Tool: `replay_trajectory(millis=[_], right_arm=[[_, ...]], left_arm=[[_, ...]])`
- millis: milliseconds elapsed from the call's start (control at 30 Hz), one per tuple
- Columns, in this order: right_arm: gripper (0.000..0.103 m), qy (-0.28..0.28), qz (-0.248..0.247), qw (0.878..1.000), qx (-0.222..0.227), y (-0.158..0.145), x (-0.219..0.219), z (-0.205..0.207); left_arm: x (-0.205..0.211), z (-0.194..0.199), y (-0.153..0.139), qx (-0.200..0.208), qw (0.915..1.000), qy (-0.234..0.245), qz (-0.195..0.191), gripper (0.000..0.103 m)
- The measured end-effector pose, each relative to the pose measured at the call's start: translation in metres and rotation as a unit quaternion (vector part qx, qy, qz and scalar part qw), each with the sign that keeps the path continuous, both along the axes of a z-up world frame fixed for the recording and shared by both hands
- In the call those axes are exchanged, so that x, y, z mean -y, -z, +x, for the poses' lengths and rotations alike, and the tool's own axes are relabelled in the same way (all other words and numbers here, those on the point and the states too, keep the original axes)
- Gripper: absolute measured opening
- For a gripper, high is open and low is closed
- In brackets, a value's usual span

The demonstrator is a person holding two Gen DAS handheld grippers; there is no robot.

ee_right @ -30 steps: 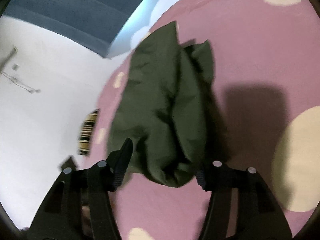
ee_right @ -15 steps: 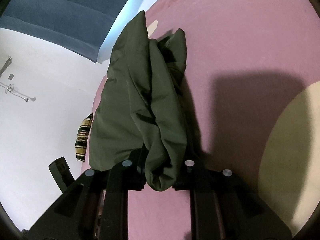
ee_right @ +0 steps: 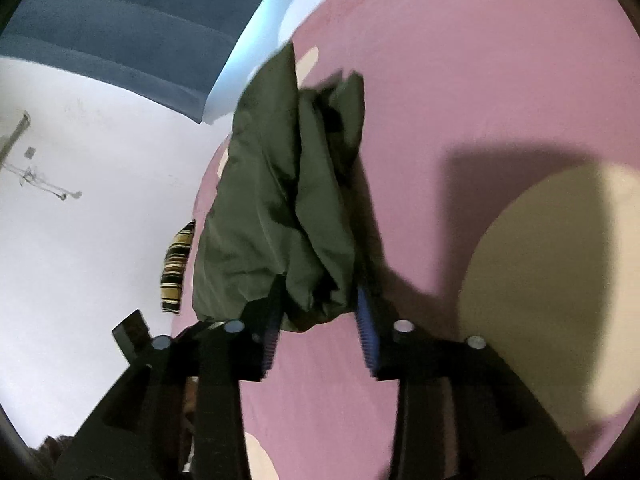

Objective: Fold small clothes

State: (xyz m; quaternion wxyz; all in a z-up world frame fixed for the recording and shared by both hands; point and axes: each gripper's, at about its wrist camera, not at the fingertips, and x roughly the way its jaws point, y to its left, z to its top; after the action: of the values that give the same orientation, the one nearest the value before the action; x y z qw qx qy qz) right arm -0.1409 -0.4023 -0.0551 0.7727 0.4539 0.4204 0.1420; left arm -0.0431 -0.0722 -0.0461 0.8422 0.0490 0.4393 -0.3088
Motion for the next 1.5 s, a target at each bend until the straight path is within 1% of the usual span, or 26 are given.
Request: replay_trajectory(millis=[67, 133, 200, 267, 300, 367, 433, 500, 533, 600, 667, 733, 767, 800, 833, 867, 900, 967, 1067, 1133, 1167, 1233, 1300, 1367, 1433, 1500], right_arm=[[0.054, 0.008, -0.021, 1.0, 0.016, -0.018, 0.008, 0.005], [0.059, 0.006, -0.023, 0.999, 0.033, -0.029, 0.014, 0.021], [0.06, -0.001, -0.039, 0.998, 0.04, -0.037, 0.018, 0.05], [0.063, -0.003, -0.057, 0.997, 0.047, -0.04, 0.022, 0.086], [0.065, -0.003, -0.057, 0.997, 0.046, -0.039, 0.024, 0.104], [0.066, -0.004, -0.036, 0.999, 0.034, -0.029, 0.031, 0.14], [0.067, -0.009, -0.024, 1.0, 0.017, -0.016, 0.033, 0.171], [0.071, -0.007, -0.033, 0.999, 0.002, -0.006, 0.036, 0.189], [0.072, -0.006, -0.03, 1.0, -0.003, -0.002, 0.039, 0.195], [0.076, -0.006, -0.011, 1.0, -0.009, 0.01, 0.042, 0.204], [0.076, -0.012, 0.006, 1.0, -0.014, 0.022, 0.041, 0.21], [0.075, -0.021, -0.01, 1.0, -0.016, 0.026, 0.038, 0.214], [0.069, -0.025, -0.018, 0.999, -0.016, 0.027, 0.036, 0.214], [0.056, -0.028, -0.032, 0.999, -0.02, 0.026, 0.034, 0.215], [0.05, -0.031, -0.042, 0.998, -0.027, 0.027, 0.033, 0.215], [0.033, -0.029, -0.043, 0.998, -0.034, 0.03, 0.035, 0.215], [0.005, -0.028, -0.041, 0.998, -0.041, 0.033, 0.036, 0.214], [0.002, -0.026, -0.039, 0.997, -0.06, 0.048, 0.039, 0.213], [0.001, -0.016, -0.009, 0.999, -0.043, 0.055, 0.044, 0.207], [0.003, -0.015, -0.005, 0.999, -0.032, 0.052, 0.045, 0.204], [0.007, -0.01, 0.004, 0.999, -0.03, 0.051, 0.047, 0.203], [0.023, 0.002, 0.032, 0.999, -0.023, 0.047, 0.053, 0.196], [0.051, 0.007, 0.059, 0.998, -0.003, 0.042, 0.058, 0.185], [0.065, 0.008, 0.076, 0.997, 0.012, 0.035, 0.064, 0.171], [0.072, 0.009, 0.067, 0.998, 0.012, 0.029, 0.067, 0.159], [0.076, -0.002, 0.072, 0.997, 0.013, 0.027, 0.066, 0.15]], left_arm=[[-0.008, 0.007, -0.009, 0.001, 0.9999, -0.006, -0.014, 0.076], [-0.01, 0.025, -0.018, 0.0, 0.9993, -0.016, -0.034, 0.076], [-0.001, 0.051, -0.025, 0.007, 0.9989, -0.027, -0.039, 0.076], [0.012, 0.077, -0.027, 0.006, 0.9986, -0.02, -0.05, 0.076], [0.02, 0.096, -0.025, -0.004, 0.9983, -0.017, -0.055, 0.076], [0.036, 0.132, -0.018, -0.032, 0.9968, -0.021, -0.07, 0.076], [0.047, 0.158, -0.011, -0.058, 0.9947, -0.021, -0.082, 0.076], [0.059, 0.185, -0.003, -0.089, 0.9898, -0.016, -0.11, 0.076], [0.063, 0.195, 0.0, -0.1, 0.988, -0.017, -0.116, 0.076], [0.07, 0.212, 0.007, -0.119, 0.9843, -0.021, -0.129, 0.078], [0.079, 0.221, 0.012, -0.122, 0.9856, -0.02, -0.115, 0.08], [0.09, 0.226, 0.016, -0.108, 0.9903, -0.019, -0.085, 0.081], [0.094, 0.227, 0.017, -0.1, 0.9924, -0.021, -0.069, 0.081], [0.097, 0.228, 0.018, -0.096, 0.9932, -0.023, -0.062, 0.081], [0.099, 0.228, 0.019, -0.093, 0.9938, -0.026, -0.056, 0.081], [0.1, 0.228, 0.02, -0.091, 0.9942, -0.028, -0.05, 0.08], [0.104, 0.227, 0.021, -0.085, 0.995, -0.031, -0.042, 0.08], [0.107, 0.225, 0.023, -0.073, 0.9963, -0.035, -0.029, 0.08], [0.106, 0.229, 0.025, -0.077, 0.9958, -0.039, -0.029, 0.081], [0.103, 0.231, 0.023, -0.076, 0.9959, -0.039, -0.029, 0.081], [0.103, 0.23, 0.022, -0.077, 0.9957, -0.041, -0.031, 0.081], [0.099, 0.228, 0.019, -0.079, 0.9951, -0.042, -0.043, 0.081], [0.09, 0.227, 0.017, -0.094, 0.9925, -0.037, -0.069, 0.08], [0.077, 0.224, 0.018, -0.126, 0.9859, -0.032, -0.105, 0.081], [0.068, 0.219, 0.017, -0.137, 0.982, -0.03, -0.127, 0.081], [0.061, 0.213, 0.016, -0.134, 0.9815, -0.019, -0.135, 0.082]])
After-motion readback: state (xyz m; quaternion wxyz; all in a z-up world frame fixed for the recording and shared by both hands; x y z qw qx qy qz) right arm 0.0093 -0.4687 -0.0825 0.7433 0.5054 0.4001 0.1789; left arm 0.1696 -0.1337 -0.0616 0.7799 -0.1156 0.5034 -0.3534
